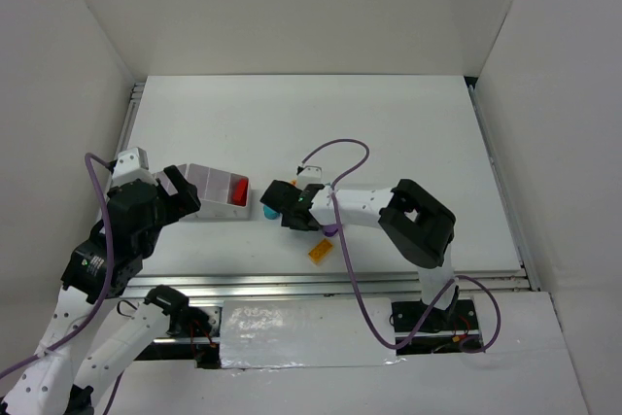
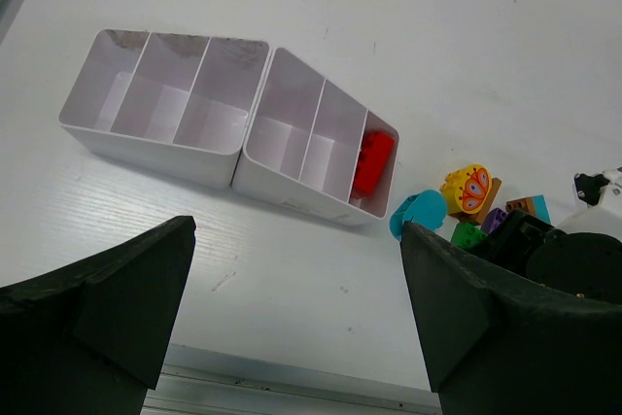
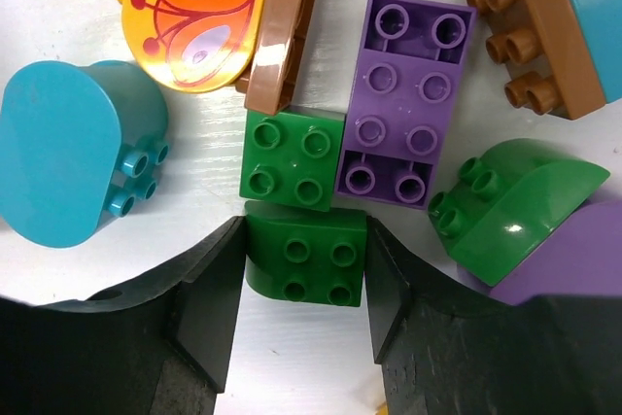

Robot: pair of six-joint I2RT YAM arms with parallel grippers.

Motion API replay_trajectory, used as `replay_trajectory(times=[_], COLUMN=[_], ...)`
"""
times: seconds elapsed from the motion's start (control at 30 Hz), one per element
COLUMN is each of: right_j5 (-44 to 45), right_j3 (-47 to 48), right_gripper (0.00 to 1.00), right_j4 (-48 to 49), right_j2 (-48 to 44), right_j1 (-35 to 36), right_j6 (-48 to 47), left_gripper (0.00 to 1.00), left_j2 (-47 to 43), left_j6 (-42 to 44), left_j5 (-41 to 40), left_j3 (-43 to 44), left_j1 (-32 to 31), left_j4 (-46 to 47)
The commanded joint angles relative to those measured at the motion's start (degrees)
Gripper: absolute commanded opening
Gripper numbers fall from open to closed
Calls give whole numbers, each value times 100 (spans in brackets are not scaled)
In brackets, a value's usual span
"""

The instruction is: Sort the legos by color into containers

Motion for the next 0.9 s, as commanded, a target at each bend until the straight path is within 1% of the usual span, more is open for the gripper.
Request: replay_trajectory(times=[0.0,0.03,0.13,0.37,0.5,0.53,0.63,0.73,0.8,0.83,0.87], right_j5=[-69,-95,-122,-52,-34,-51,-174,-262,-577,-701,-1067], right_j3=[-6,2,2,11,-50,-68,-130,37,90,134,204], right_gripper=[30,28,27,28,28,28,27,27,27,28,28], right_j4=[103,95,95,182,340,515,1041,1490,1911,2244,2439], right_j2=[-98,-124,-265,-704,-924,-959,-1135,-1293,-1390,-1382,-1355], right_j1=[118,126,197,346,346,355,355,355,346,346,346], right_j6=[-81,-90,-187,-573,-784,-863,-1416,-2363,-2996,-3556,-3866], left_gripper=[100,100,100,100,99,100,99,100,99,99,100], left_j2=[-30,-38,-29,-47,-56,-73,-100,-161,-231,-249,-284], left_j6=[90,98,81,81,63,72,46,11,-24,-33,-51], left_j5=[17,8,8,-1,-27,-36,-88,-176,-211,-264,-290], left_j3=[14,14,14,14,14,23,23,32,32,23,32], left_j1=[29,29,29,29,38,29,29,29,29,29,29], left_j4=[244,252,243,252,252,252,235,208,191,182,173])
